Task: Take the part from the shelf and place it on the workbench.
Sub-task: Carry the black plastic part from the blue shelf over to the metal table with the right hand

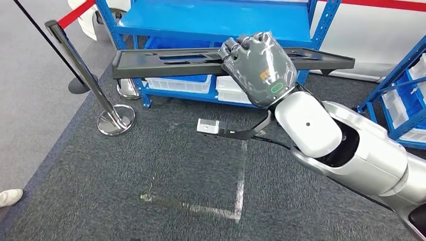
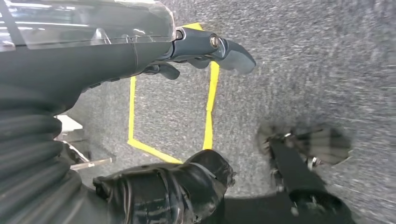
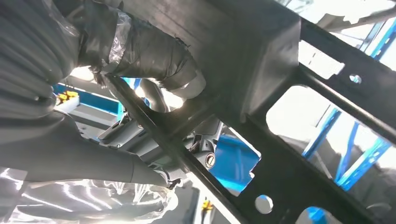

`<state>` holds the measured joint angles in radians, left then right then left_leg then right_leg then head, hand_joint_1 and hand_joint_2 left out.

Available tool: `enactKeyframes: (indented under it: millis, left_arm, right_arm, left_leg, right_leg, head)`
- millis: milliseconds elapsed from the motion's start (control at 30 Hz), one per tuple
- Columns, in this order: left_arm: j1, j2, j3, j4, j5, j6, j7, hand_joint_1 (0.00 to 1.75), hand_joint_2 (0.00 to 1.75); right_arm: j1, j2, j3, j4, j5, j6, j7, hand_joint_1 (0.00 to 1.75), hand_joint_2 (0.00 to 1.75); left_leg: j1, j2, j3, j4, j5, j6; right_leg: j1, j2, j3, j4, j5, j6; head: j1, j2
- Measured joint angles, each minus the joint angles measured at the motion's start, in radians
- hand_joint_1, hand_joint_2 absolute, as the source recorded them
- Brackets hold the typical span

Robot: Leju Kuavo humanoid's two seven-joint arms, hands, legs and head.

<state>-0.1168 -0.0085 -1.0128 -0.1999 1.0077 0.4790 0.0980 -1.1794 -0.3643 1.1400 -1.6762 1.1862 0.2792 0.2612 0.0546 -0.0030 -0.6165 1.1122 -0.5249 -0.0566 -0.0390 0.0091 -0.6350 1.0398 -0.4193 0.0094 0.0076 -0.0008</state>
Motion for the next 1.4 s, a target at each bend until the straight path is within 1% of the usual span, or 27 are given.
enactKeyframes:
  millis: [67, 100, 133, 167, 233, 267, 300, 367, 433, 500, 567, 600, 633, 667, 733, 800, 867, 967, 1000, 1067, 1100, 1133, 1167, 1200, 1267, 1333, 1400]
  left_arm:
    - [-0.001, 0.0, 0.0, 0.0, 0.0, 0.0, 0.0, 0.0, 1.75]
    - [0.0, 0.0, 0.0, 0.0, 0.0, 0.0, 0.0, 0.0, 1.75]
    - [0.001, 0.0, 0.0, 0.0, 0.001, 0.0, 0.0, 0.0, 1.75]
    - [0.002, 0.0, 0.0, 0.0, 0.001, 0.0, 0.001, 0.0, 1.75]
    - [0.002, 0.0, 0.0, 0.0, 0.001, 0.0, 0.001, 0.0, 1.75]
    - [0.002, 0.001, 0.0, 0.0, 0.001, 0.0, 0.0, 0.0, 1.75]
    - [0.001, 0.001, 0.0, 0.0, 0.001, 0.0, 0.0, 0.0, 1.75]
    - [-0.001, 0.001, 0.0, 0.0, 0.001, 0.0, -0.001, 0.0, 1.75]
    - [0.0, 0.0, 0.0, 0.0, 0.001, 0.0, -0.001, 0.0, 1.75]
    - [0.001, -0.001, 0.0, 0.0, 0.0, 0.002, 0.0, 0.0, 1.75]
    - [0.0, -0.001, 0.0, 0.0, 0.0, 0.005, 0.002, 0.0, 1.75]
    - [0.0, -0.001, 0.0, 0.0, 0.0, 0.006, 0.003, 0.0, 1.75]
    - [0.0, -0.001, 0.0, 0.0, 0.0, 0.007, 0.004, 0.0, 1.75]
    - [0.0, -0.001, 0.0, 0.0, 0.0, 0.007, 0.005, 0.0, 1.75]
    - [0.0, -0.002, 0.0, 0.0, 0.0, 0.008, 0.007, 0.0, 1.75]
    - [0.0, -0.004, 0.0, 0.0, 0.0, 0.008, 0.007, 0.0, 1.75]
    - [-0.001, -0.005, 0.0, 0.0, 0.0, 0.008, 0.008, 0.0, 1.75]
    - [0.0, -0.004, 0.0, 0.0, 0.0, 0.009, 0.007, 0.0, 1.75]
    - [0.0, -0.004, 0.0, 0.0, 0.0, 0.009, 0.007, 0.0, 1.75]
    - [0.0, -0.004, 0.0, 0.0, 0.0, 0.009, 0.006, 0.0, 1.75]
    - [0.0, -0.004, 0.0, 0.0, 0.0, 0.009, 0.006, 0.0, 1.75]
    - [0.0, -0.004, 0.0, 0.0, 0.0, 0.009, 0.006, 0.0, 1.75]
    - [0.0, -0.004, 0.0, 0.0, 0.0, 0.009, 0.006, 0.0, 1.75]
    - [0.0, -0.004, 0.0, 0.0, 0.0, 0.009, 0.006, 0.0, 1.75]
    - [-0.001, -0.003, 0.0, 0.0, 0.001, 0.01, 0.006, 0.0, 1.75]
    - [-0.003, -0.004, 0.0, 0.0, 0.001, 0.01, 0.006, 0.0, 1.75]
    - [-0.004, -0.004, 0.0, 0.0, 0.001, 0.01, 0.006, 0.0, 1.75]
  right_arm:
    - [0.002, 0.0, -0.001, 0.0, 0.001, -0.002, 0.001, 1.75, 1.75]
    - [0.003, 0.0, -0.001, 0.001, 0.001, -0.002, 0.001, 1.75, 1.75]
    - [0.004, 0.0, -0.001, 0.001, 0.0, -0.003, 0.001, 1.75, 1.75]
    - [0.005, 0.0, -0.001, 0.001, 0.0, -0.003, 0.002, 1.75, 1.75]
    - [0.004, 0.0, -0.002, 0.0, -0.005, -0.007, 0.005, 1.75, 1.75]
    - [0.004, 0.0, -0.004, 0.0, -0.01, -0.011, 0.008, 1.75, 1.75]
    - [0.004, 0.0, -0.006, 0.0, -0.018, -0.016, 0.011, 1.75, 1.75]
    - [0.005, 0.0, -0.012, 0.001, -0.037, -0.028, 0.018, 1.75, 1.75]
    - [0.006, 0.0, -0.023, 0.001, -0.05, -0.041, 0.026, 1.75, 1.75]
    - [0.007, -0.001, -0.035, 0.002, -0.051, -0.056, 0.035, 1.75, 1.75]
    - [0.011, -0.002, -0.042, 0.004, -0.045, -0.066, 0.043, 1.75, 1.75]
    - [0.016, -0.002, -0.043, 0.005, -0.042, -0.069, 0.045, 1.75, 1.75]
    - [0.02, -0.002, -0.043, 0.006, -0.039, -0.071, 0.046, 1.75, 1.75]
    - [0.024, -0.002, -0.044, 0.008, -0.038, -0.071, 0.046, 1.75, 1.75]
    - [0.026, -0.002, -0.047, 0.01, -0.037, -0.072, 0.046, 1.75, 1.75]
    - [0.024, -0.001, -0.053, 0.01, -0.036, -0.073, 0.045, 1.75, 1.75]
    - [0.024, -0.001, -0.058, 0.01, -0.039, -0.074, 0.043, 1.75, 1.75]
    - [0.022, -0.001, -0.063, 0.011, -0.049, -0.073, 0.039, 1.75, 1.75]
    - [0.02, -0.001, -0.065, 0.011, -0.052, -0.072, 0.037, 1.75, 1.75]
    - [0.016, 0.0, -0.066, 0.011, -0.055, -0.068, 0.031, 1.75, 1.75]
    - [0.015, 0.001, -0.065, 0.011, -0.054, -0.065, 0.028, 1.75, 1.75]
    - [0.015, 0.001, -0.064, 0.012, -0.053, -0.062, 0.026, 1.75, 1.75]
    - [0.015, 0.002, -0.062, 0.012, -0.05, -0.058, 0.024, 1.75, 1.75]
    - [0.013, 0.002, -0.062, 0.012, -0.048, -0.055, 0.023, 1.75, 1.75]
    - [0.008, 0.003, -0.062, 0.013, -0.045, -0.05, 0.023, 1.75, 1.75]
    - [0.001, 0.003, -0.062, 0.013, -0.041, -0.047, 0.021, 1.75, 1.75]
    - [-0.003, 0.003, -0.061, 0.014, -0.036, -0.044, 0.017, 1.75, 1.75]
  left_leg:
    - [-0.007, 0.0, -0.076, 0.142, -0.051, 0.006]
    - [-0.011, 0.0, -0.104, 0.189, -0.058, 0.009]
    - [-0.014, 0.0, -0.115, 0.197, -0.045, 0.014]
    - [-0.017, 0.0, -0.106, 0.165, -0.015, 0.021]
    - [-0.024, 0.0, -0.051, 0.035, 0.058, 0.038]
    - [-0.029, -0.001, -0.026, -0.021, 0.077, 0.045]
    - [-0.033, -0.002, -0.012, -0.056, 0.085, 0.05]
    - [-0.039, -0.004, -0.007, -0.072, 0.083, 0.055]
    - [-0.036, -0.002, -0.003, -0.081, 0.089, 0.065]
    - [-0.032, -0.001, 0.003, -0.091, 0.095, 0.076]
    - [-0.035, 0.0, 0.004, -0.093, 0.095, 0.081]
    - [-0.037, 0.0, 0.004, -0.092, 0.095, 0.082]
    - [-0.038, -0.001, 0.005, -0.091, 0.094, 0.083]
    - [-0.039, -0.001, 0.005, -0.09, 0.093, 0.083]
    - [-0.04, -0.002, 0.006, -0.087, 0.091, 0.081]
    - [-0.043, -0.003, 0.003, -0.084, 0.088, 0.074]
    - [-0.044, -0.003, 0.002, -0.084, 0.089, 0.064]
    - [-0.044, -0.002, -0.007, -0.065, 0.071, 0.049]
    - [-0.043, -0.002, -0.023, -0.028, 0.048, 0.045]
    - [-0.04, -0.002, -0.081, 0.095, -0.012, 0.038]
    - [-0.038, -0.002, -0.109, 0.151, -0.03, 0.035]
    - [-0.037, -0.001, -0.126, 0.18, -0.031, 0.033]
    - [-0.036, 0.0, -0.124, 0.17, -0.013, 0.031]
    - [-0.035, 0.004, -0.105, 0.124, 0.02, 0.03]
    - [-0.038, 0.031, -0.045, -0.006, 0.078, 0.031]
    - [-0.043, 0.048, -0.019, -0.069, 0.093, 0.043]
    - [-0.044, 0.032, -0.021, -0.071, 0.093, 0.06]
  right_leg:
    - [0.007, 0.0, 0.004, 0.0, -0.004, -0.007]
    - [0.011, 0.0, 0.006, 0.0, -0.005, -0.009]
    - [0.015, 0.001, 0.008, 0.0, -0.007, -0.011]
    - [0.018, 0.003, 0.011, 0.0, -0.008, -0.012]
    - [0.022, 0.005, 0.018, 0.0, -0.013, -0.011]
    - [0.024, 0.005, 0.018, 0.001, -0.014, -0.008]
    - [0.025, 0.005, 0.017, 0.001, -0.014, -0.003]
    - [0.027, 0.005, 0.014, -0.002, -0.011, 0.007]
    - [0.025, 0.003, 0.011, 0.002, -0.018, 0.017]
    - [0.023, 0.0, -0.019, 0.069, -0.06, 0.025]
    - [0.022, -0.001, -0.08, 0.199, -0.118, 0.03]
    - [0.021, -0.001, -0.104, 0.249, -0.131, 0.031]
    - [0.021, -0.001, -0.115, 0.268, -0.127, 0.031]
    - [0.021, -0.001, -0.106, 0.244, -0.104, 0.029]
    - [0.023, -0.001, -0.046, 0.114, -0.039, 0.02]
    - [0.031, -0.003, 0.008, 0.009, -0.007, 0.009]
    - [0.037, -0.005, 0.02, -0.015, -0.006, 0.004]
    - [0.026, -0.006, 0.026, -0.028, 0.002, -0.008]
    - [0.022, -0.007, 0.029, -0.032, 0.004, -0.012]
    - [0.021, -0.011, 0.029, -0.033, 0.004, -0.017]
    - [0.021, -0.015, 0.029, -0.032, 0.003, -0.017]
    - [0.021, -0.019, 0.03, -0.031, 0.002, -0.018]
    - [0.02, -0.022, 0.031, -0.03, 0.0, -0.017]
    - [0.019, -0.026, 0.032, -0.028, -0.003, -0.014]
    - [0.02, -0.035, 0.032, -0.019, -0.011, -0.004]
    - [0.026, -0.046, 0.031, -0.012, -0.018, 0.006]
    - [0.029, -0.061, 0.033, -0.013, -0.02, 0.014]
  head:
    - [-0.004, 0.0]
    - [-0.004, 0.0]
    - [-0.004, 0.0]
    - [-0.005, 0.0]
    - [-0.005, 0.0]
    - [-0.004, 0.0]
    - [-0.004, 0.0]
    - [-0.005, 0.0]
    - [-0.004, 0.0]
    - [-0.002, 0.0]
    - [0.0, 0.0]
    - [0.0, 0.0]
    - [0.0, 0.0]
    - [0.0, 0.0]
    - [0.0, 0.0]
    - [-0.001, 0.0]
    - [-0.001, 0.0]
    - [-0.004, 0.0]
    - [-0.006, 0.0]
    - [-0.01, 0.0]
    - [-0.01, 0.0]
    - [-0.01, 0.0]
    - [-0.011, 0.0]
    - [-0.011, 0.0]
    - [-0.012, 0.0]
    - [-0.014, 0.0]
    - [-0.015, 0.0]
